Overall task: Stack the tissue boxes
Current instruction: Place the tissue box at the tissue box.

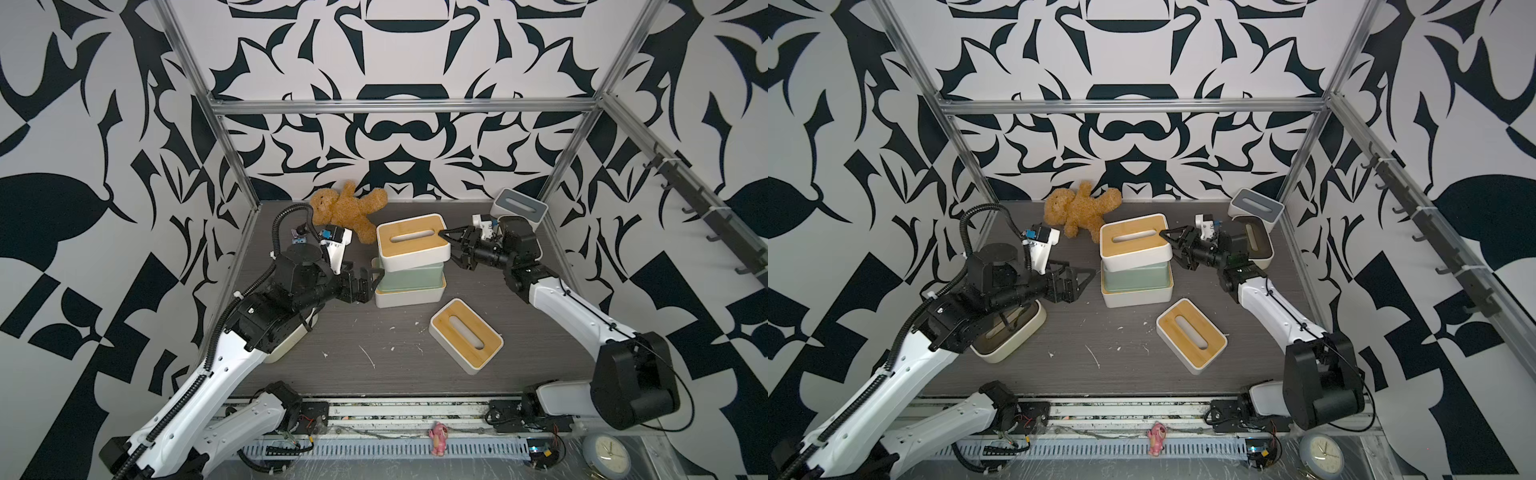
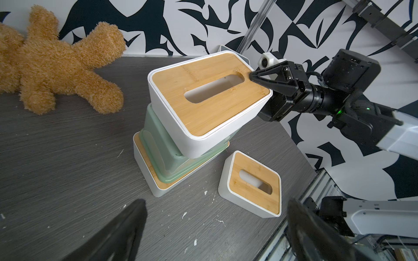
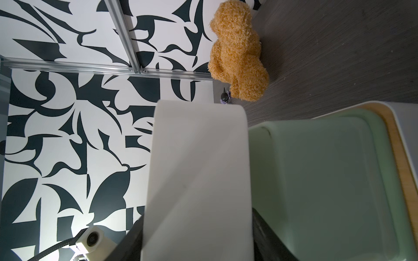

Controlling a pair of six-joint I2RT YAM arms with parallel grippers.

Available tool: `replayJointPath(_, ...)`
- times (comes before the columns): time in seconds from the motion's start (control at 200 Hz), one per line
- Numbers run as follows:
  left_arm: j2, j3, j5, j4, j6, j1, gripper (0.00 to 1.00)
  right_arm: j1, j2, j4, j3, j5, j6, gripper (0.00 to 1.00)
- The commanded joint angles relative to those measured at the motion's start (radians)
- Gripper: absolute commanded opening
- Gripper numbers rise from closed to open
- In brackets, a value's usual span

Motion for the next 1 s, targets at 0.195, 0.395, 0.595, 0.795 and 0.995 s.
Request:
replayJointPath(0.195,0.004,-0.02,0.018,0.028,-0.021,0.008,0.99,0.006,-0.053,0.012,0.011,0.005,-0.037,0.63)
replayJointPath(0.395,0.003,-0.025,0.018,0.027,-0.026,0.009,0.99,0.008,-0.049,0.004,0.008,0.017,-0.037,0.7)
replayJointPath(0.595,0.011,-0.031,0.026,0.034,-0.038,0.008,1.0,0.008,-0.045,0.007,0.009,0.023,-0.033,0.73)
replayJointPath(0.795,0.029,-0.031,0.052,0.046,-0.056,0.009,1.0,0.009,-0.042,-0.003,0.017,0.037,-0.036,0.76)
replayJointPath(0.995,0.074,-0.035,0.109,0.078,-0.117,0.011,1.0,0.008,-0.037,-0.039,0.028,0.054,-0.052,0.77)
